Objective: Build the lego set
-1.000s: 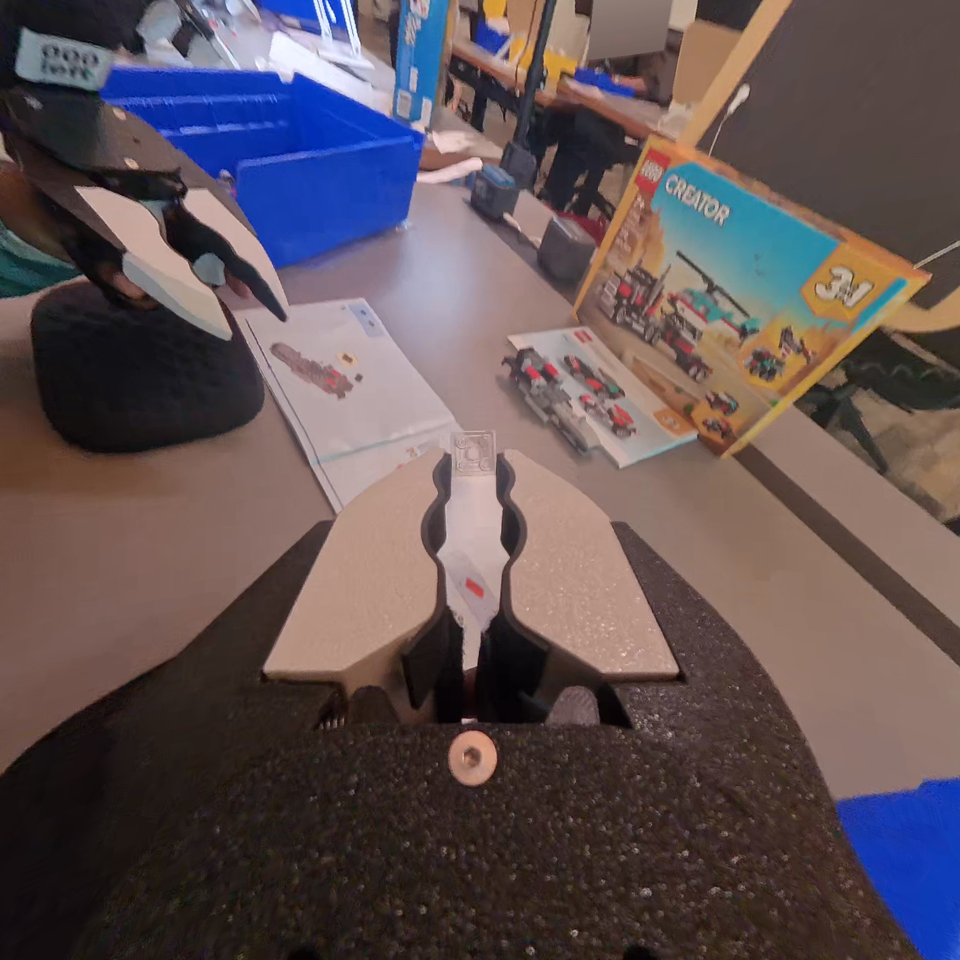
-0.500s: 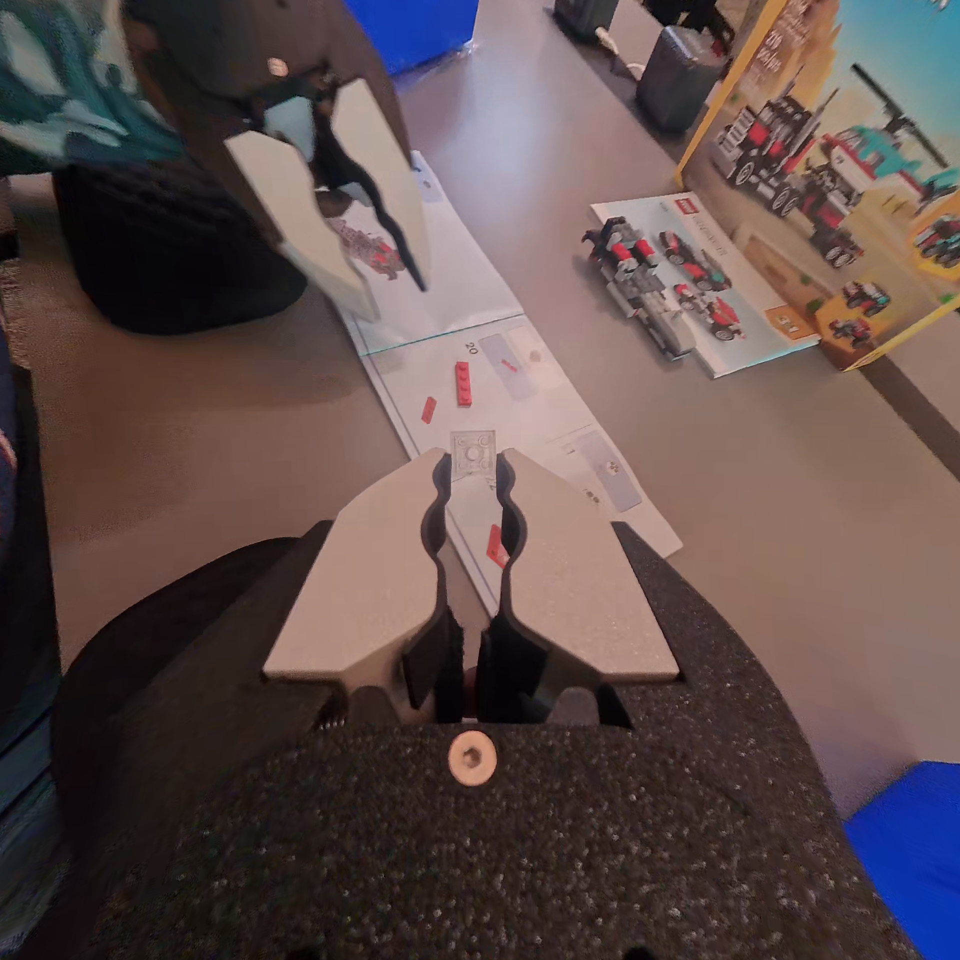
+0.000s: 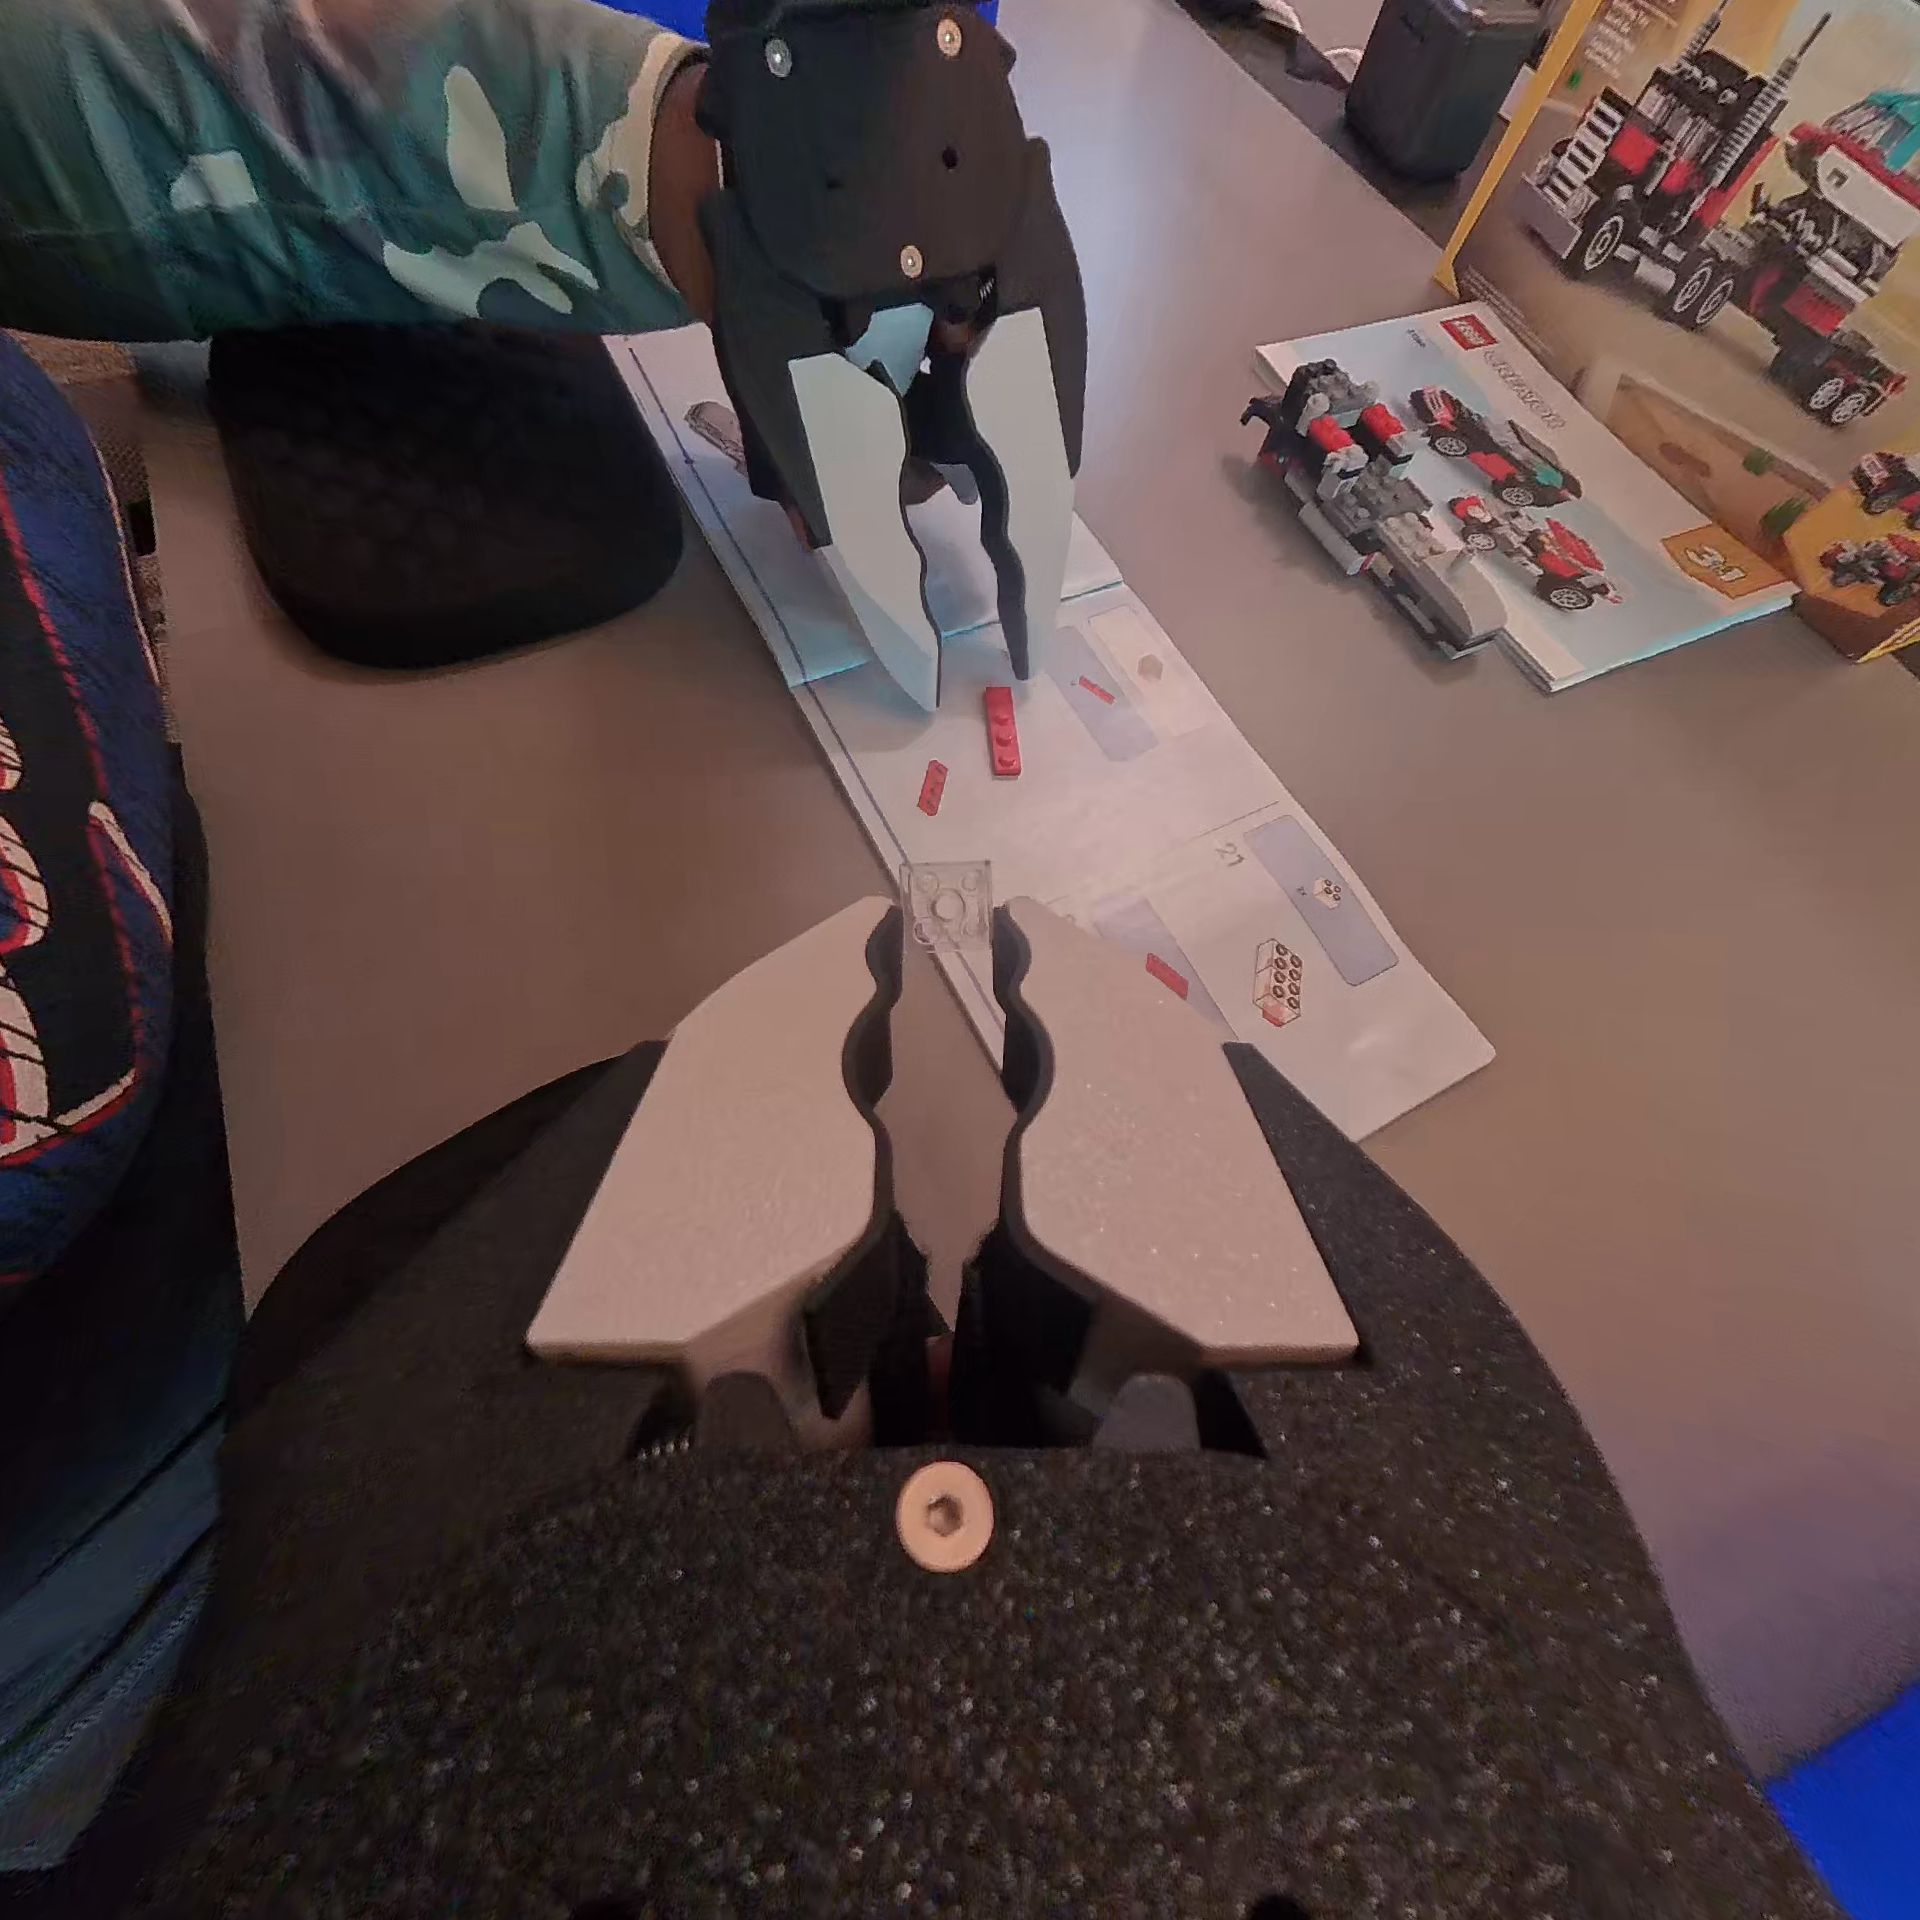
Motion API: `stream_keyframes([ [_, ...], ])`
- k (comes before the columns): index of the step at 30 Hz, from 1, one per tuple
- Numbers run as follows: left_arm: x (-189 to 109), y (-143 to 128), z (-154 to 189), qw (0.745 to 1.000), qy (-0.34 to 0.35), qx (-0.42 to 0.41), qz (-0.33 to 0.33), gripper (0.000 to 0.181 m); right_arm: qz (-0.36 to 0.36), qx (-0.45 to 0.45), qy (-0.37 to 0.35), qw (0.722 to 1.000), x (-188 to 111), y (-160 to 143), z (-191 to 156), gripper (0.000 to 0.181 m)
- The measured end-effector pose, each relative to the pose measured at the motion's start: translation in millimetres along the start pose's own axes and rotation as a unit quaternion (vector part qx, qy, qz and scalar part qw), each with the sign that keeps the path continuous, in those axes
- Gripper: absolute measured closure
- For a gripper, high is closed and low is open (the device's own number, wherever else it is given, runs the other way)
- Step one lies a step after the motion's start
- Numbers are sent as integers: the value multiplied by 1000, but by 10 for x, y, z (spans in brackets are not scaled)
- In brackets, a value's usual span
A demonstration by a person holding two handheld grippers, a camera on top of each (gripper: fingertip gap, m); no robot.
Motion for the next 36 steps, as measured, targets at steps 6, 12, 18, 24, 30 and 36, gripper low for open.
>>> stream_keyframes([
  [6,-12,-1,187,999,-34,-36,-1,152,3,2,11,1000,60,16,-41,165],
  [12,-2,74,32,999,11,-22,27,145,6,6,17,1000,99,33,-74,165],
  [18,38,38,236,997,-37,-67,9,142,-10,53,4,999,142,7,-56,165],
  [24,-4,62,445,991,-41,-125,21,142,-28,110,13,993,262,-65,-67,165],
  [30,5,80,446,983,-34,-174,34,142,-65,101,26,992,382,-119,-122,165],
  [36,50,128,540,984,-55,-166,21,142,-78,100,15,992,267,-186,-92,165],
])
Point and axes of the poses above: each gripper's, where its closed fingertips meet, x out along the fingers, y out of its top, z = x × y across the jaws, the point moved 2 cm from there along -x, back along the fingers, and after that the axes turned 6 degrees about z, right-handed, at the moved point
